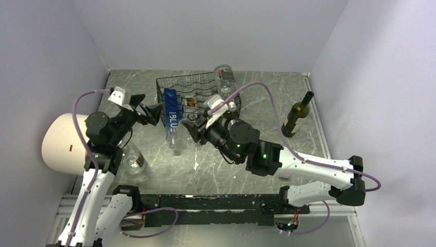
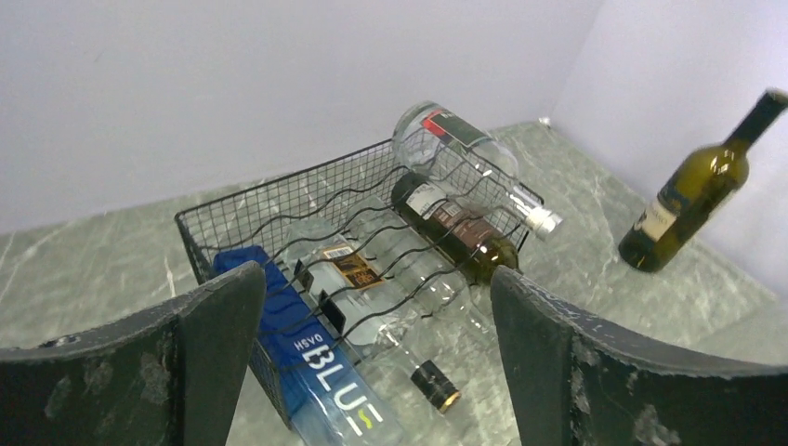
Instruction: Put the wine bottle on the wine rack
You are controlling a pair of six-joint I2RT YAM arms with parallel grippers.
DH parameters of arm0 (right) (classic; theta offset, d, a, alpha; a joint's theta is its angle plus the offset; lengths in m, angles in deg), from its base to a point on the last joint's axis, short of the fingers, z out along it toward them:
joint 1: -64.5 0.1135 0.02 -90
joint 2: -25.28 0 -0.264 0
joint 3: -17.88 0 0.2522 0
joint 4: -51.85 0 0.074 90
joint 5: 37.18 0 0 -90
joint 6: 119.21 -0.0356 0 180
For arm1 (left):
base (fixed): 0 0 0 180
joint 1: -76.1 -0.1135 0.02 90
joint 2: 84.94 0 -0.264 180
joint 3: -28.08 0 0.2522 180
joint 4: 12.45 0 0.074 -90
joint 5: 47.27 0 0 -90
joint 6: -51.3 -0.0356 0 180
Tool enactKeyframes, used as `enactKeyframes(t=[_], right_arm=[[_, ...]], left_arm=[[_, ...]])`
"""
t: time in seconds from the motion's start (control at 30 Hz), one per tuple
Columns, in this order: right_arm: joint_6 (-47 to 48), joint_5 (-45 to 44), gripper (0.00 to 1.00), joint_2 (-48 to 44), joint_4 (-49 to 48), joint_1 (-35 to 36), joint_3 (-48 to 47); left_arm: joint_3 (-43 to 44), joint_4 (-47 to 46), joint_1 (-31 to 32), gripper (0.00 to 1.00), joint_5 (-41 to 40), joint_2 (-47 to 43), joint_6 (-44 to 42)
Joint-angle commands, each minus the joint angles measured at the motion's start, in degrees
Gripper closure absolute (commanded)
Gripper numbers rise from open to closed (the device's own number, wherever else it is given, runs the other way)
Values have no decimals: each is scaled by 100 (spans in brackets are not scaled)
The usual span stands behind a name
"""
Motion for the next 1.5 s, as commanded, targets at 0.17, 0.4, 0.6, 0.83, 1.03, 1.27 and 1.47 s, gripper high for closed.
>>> enactKeyframes(t=[0.17, 0.4, 0.6, 0.83, 1.03, 1.27, 1.47], right_arm=[[421, -832, 100, -25, 223, -335, -557], [-74, -706, 100, 235, 512, -695, -982], [-432, -315, 100, 416, 573, -819, -1298], [-783, 70, 100, 346, 520, -831, -1382], [-916, 482, 100, 185, 373, -835, -1352], [-1145, 859, 100, -236, 196, -839, -1066], [-1482, 985, 60, -415, 853, -840, -1137]], left_arm=[[-75, -799, 0, 2, 2218, 538, -1791], [-956, -2055, 215, 1, 3970, 682, -1252], [-926, -1910, 1128, 1, 3088, 950, -1737], [-686, -1739, 1222, 1, 2696, 982, -1813], [-779, -2698, 1219, 8, 3093, 968, -1214], [-18, -1757, 1345, 80, 3800, 986, -2051], [432, -831, 1545, 93, 3166, 1007, -3283]])
